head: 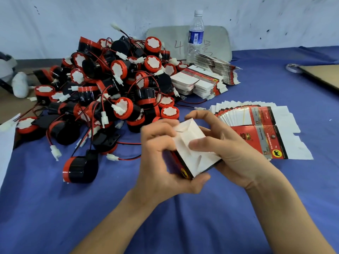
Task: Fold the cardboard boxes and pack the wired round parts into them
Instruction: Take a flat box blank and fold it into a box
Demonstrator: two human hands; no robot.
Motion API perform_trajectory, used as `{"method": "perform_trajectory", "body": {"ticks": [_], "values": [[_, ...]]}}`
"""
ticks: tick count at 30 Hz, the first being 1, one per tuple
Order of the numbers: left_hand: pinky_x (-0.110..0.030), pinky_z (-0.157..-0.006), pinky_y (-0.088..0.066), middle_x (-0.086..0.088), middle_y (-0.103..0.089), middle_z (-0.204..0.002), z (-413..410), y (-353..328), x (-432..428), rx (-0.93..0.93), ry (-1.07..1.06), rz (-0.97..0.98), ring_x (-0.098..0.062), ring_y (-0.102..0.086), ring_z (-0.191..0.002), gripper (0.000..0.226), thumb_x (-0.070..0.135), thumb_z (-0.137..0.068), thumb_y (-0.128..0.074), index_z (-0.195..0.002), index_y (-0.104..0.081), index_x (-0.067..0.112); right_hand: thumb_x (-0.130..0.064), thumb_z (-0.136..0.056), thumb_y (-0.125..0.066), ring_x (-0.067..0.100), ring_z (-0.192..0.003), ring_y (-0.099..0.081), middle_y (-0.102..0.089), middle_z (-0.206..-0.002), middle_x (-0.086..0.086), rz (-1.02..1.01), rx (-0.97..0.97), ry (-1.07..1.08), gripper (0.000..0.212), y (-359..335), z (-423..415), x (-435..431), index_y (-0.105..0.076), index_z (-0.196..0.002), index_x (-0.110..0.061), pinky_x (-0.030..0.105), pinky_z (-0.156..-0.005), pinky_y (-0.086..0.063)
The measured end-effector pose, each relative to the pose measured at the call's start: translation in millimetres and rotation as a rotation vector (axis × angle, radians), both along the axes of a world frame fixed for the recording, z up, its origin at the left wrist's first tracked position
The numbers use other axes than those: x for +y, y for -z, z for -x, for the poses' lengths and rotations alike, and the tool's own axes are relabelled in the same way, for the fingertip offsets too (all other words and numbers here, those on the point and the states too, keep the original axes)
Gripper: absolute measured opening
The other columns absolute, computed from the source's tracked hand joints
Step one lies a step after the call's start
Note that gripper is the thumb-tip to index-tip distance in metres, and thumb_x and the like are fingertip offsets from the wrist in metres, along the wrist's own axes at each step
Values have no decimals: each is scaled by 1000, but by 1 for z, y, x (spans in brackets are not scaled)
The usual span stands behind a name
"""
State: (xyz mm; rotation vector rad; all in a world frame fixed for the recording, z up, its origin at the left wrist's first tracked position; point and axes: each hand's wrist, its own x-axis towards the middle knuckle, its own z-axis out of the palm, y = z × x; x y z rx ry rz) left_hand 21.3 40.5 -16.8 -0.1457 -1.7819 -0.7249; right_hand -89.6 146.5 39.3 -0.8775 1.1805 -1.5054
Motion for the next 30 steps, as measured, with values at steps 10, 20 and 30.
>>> {"method": "perform_trajectory", "body": {"ticks": [10,20,30], "values": [[-26,-102,-42,-5,-38,-136,-8,-2,-2,-399,-128,-4,-17,-41,-129,90,51,-66,-75,-136,-34,13,-8,-73,-67,17,-82,-68,-70,-97,2,60,77,102,48,9,-2,-1,-55,-114,-30,28,-63,-54],[-43,-94,-49,-2,-37,-135,-7,-3,2,-406,-163,92,-13,-41,-127,84,48,-66,-75,-133,-36,16,-2,-79,-54,20,-82,-62,-64,-99,11,100,294,157,47,20,-8,-3,-53,-119,-27,38,-67,-54],[-38,-96,-48,-4,-36,-134,-8,-3,2,-412,-175,99,-16,-42,-127,86,46,-67,-76,-135,-34,15,14,-89,-47,11,-85,-58,-61,-97,-2,142,367,164,51,24,-12,-4,-47,-127,-20,24,-70,-51]]}}
